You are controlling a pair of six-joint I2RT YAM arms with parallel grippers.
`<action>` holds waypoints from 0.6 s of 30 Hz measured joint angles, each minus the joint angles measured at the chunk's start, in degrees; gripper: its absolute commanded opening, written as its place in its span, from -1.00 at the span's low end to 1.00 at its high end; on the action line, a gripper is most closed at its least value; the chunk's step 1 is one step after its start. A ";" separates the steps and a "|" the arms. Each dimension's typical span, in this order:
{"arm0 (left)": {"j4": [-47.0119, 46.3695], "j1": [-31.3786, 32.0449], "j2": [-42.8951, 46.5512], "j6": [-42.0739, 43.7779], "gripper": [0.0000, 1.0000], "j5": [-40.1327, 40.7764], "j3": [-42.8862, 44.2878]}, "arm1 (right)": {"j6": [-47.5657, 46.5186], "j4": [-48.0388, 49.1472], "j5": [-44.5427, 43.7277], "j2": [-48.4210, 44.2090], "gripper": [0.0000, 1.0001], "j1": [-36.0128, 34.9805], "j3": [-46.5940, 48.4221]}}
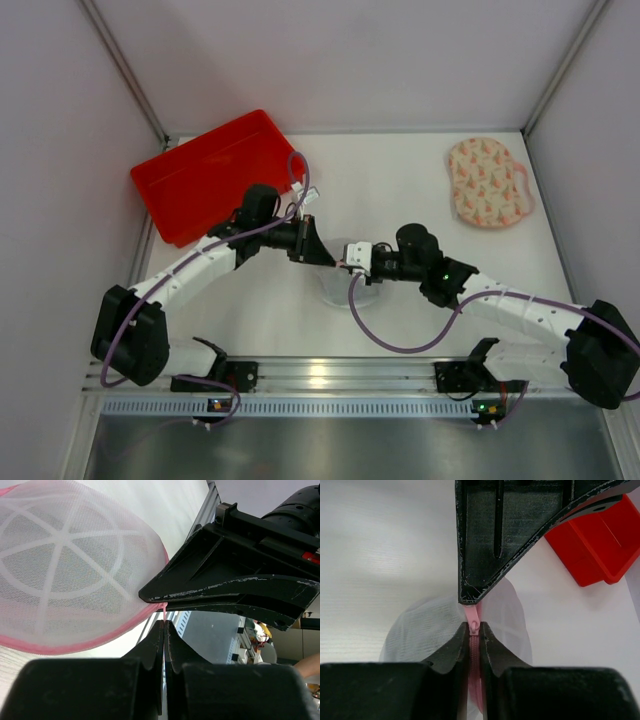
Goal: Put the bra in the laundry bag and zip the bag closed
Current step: Zip the zipper on the laundry bag.
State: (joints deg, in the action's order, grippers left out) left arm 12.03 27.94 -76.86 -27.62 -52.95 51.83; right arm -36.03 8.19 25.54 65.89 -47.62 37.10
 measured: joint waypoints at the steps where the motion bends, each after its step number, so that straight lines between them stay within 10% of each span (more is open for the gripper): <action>1: -0.02 -0.02 0.00 -0.09 -1.00 0.00 -0.02 | -0.07 0.00 -0.02 0.00 -0.93 0.00 0.00; 18: -0.04 1.68 -2.62 -1.86 -0.77 -0.37 -0.15 | -0.02 0.37 -0.90 0.00 -1.00 -0.02 -0.11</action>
State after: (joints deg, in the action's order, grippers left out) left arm 11.99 29.63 -79.48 -29.47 -53.32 51.68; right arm -36.05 8.56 24.64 65.89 -47.64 36.99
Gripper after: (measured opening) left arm 0.102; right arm 0.036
